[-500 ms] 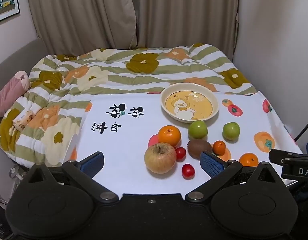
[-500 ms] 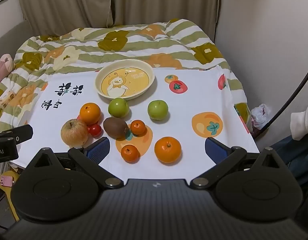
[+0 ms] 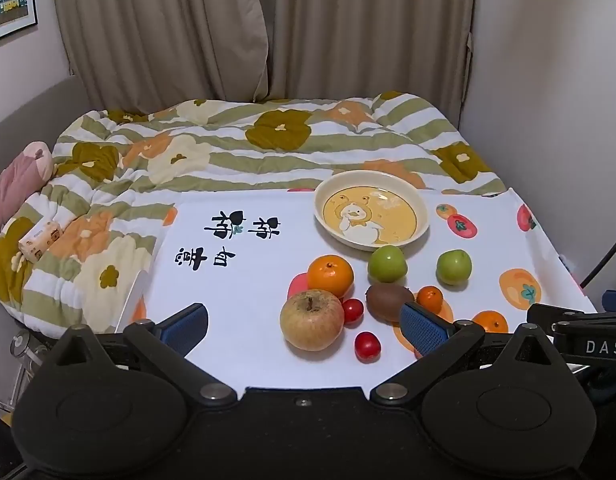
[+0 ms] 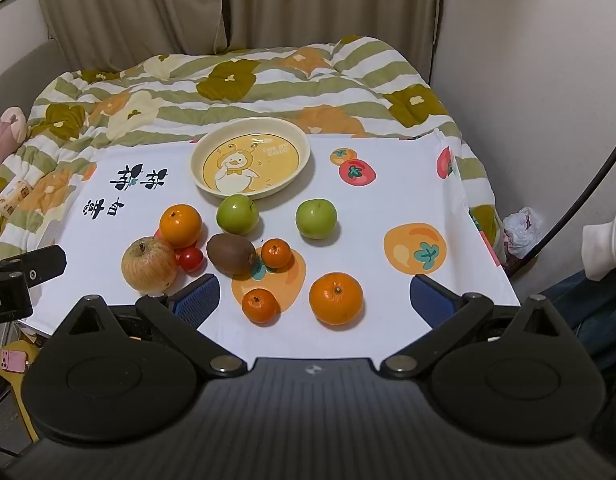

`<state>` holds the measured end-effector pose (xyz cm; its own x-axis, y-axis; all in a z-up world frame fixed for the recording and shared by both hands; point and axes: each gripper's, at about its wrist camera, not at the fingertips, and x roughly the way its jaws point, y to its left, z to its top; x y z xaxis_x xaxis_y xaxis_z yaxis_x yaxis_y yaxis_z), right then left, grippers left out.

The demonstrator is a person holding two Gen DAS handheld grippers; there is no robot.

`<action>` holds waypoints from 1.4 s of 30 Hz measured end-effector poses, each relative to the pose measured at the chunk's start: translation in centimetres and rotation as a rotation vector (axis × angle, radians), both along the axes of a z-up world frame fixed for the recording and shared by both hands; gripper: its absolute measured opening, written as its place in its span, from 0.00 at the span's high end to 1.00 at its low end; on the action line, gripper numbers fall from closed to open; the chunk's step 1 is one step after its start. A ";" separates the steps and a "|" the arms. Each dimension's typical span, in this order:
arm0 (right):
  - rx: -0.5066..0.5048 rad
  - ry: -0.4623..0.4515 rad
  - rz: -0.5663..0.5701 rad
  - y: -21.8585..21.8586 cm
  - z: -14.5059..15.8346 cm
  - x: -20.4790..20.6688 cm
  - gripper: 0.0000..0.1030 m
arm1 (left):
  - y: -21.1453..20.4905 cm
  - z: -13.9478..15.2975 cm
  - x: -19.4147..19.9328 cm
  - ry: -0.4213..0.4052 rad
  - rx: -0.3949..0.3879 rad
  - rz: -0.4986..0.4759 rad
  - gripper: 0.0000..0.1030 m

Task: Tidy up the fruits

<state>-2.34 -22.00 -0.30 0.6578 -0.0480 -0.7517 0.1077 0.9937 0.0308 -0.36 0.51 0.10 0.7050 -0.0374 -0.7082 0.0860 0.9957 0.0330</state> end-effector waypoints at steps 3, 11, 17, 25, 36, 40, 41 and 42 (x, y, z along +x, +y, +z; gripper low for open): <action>0.000 0.001 0.001 0.0 0.0 0.0 0.00 | 0.0 0.1 0.2 0.003 0.001 0.003 0.00; 0.001 0.002 0.001 0.0 0.0 0.1 0.00 | -0.2 0.0 0.3 0.000 0.010 0.000 0.00; 0.001 0.003 0.001 0.1 -0.1 0.2 0.00 | -0.3 0.1 0.3 0.000 0.008 0.000 0.00; 0.002 0.004 0.002 0.1 -0.1 0.2 0.00 | -0.3 0.1 0.3 0.000 0.007 0.000 0.00; 0.001 0.004 0.002 0.0 -0.1 0.1 0.00 | -0.2 0.1 0.3 0.001 0.009 -0.002 0.00; 0.001 0.006 0.002 -0.1 0.0 0.1 0.00 | -0.2 0.1 0.3 0.000 0.004 -0.002 0.00; 0.002 0.006 0.002 -0.1 0.0 0.1 0.00 | -0.2 0.1 0.3 0.000 0.004 -0.001 0.00; 0.002 0.006 0.002 -0.2 0.0 0.1 0.00 | -0.2 0.1 0.3 0.000 0.005 -0.001 0.00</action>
